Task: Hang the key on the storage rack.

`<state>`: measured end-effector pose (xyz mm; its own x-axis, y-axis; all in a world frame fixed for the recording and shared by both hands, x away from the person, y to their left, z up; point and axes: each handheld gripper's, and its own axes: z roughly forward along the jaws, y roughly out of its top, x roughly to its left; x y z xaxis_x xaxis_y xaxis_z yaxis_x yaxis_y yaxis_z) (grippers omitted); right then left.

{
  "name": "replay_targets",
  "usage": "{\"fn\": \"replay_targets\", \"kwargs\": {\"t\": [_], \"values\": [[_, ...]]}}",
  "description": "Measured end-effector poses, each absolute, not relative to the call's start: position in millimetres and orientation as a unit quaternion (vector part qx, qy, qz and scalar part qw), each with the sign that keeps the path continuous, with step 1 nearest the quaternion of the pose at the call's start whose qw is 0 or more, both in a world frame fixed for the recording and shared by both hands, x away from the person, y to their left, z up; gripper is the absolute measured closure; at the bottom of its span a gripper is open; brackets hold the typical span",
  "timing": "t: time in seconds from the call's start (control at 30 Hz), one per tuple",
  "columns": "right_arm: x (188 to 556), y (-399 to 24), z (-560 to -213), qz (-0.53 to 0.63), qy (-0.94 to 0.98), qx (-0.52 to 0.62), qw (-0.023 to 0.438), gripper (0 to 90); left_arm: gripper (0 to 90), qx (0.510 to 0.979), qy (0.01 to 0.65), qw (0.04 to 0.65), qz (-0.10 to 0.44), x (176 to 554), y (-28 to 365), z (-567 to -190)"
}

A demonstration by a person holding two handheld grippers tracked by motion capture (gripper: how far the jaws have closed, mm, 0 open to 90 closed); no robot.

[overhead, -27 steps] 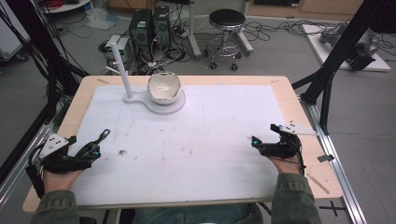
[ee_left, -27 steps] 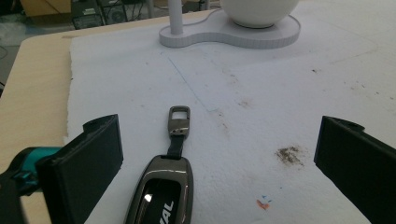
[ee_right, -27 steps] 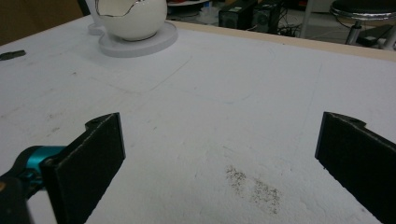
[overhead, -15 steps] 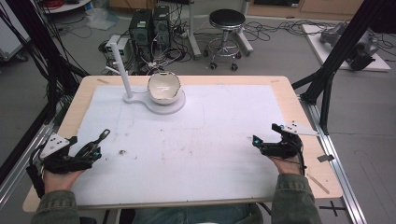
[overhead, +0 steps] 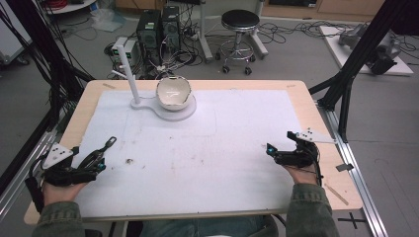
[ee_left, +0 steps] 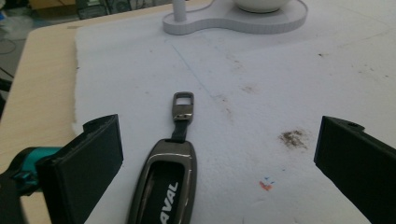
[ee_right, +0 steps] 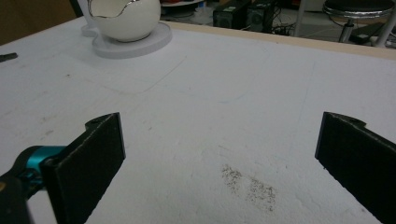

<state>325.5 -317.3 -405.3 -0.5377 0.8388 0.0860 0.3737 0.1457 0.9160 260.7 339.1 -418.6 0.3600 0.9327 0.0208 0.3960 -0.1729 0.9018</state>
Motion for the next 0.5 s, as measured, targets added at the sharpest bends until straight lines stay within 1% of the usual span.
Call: {"fn": "replay_targets", "kwargs": {"t": [0.07, 0.23, 0.33, 0.5], "values": [[326.1, -317.0, -405.5, 0.5, 0.72, 0.422, 0.232, 0.4, 1.7, 0.691, 0.483, 0.439, 0.31, 258.9, 343.2, -416.7], [326.8, -318.0, -405.4, 0.501, 0.717, 0.425, 0.232, 0.4, 1.7, 0.69, 0.492, 0.434, 0.305, 259.3, 348.2, -415.7], [327.3, -319.7, -405.7, 0.501, 0.716, 0.426, 0.232, 0.4, 1.7, 0.682, 0.499, 0.446, 0.296, 261.1, 352.2, -414.2], [327.5, -319.7, -406.0, 0.502, 0.716, 0.426, 0.232, 0.4, 1.7, 0.689, 0.506, 0.432, 0.288, 267.9, 355.8, -413.5]]}}
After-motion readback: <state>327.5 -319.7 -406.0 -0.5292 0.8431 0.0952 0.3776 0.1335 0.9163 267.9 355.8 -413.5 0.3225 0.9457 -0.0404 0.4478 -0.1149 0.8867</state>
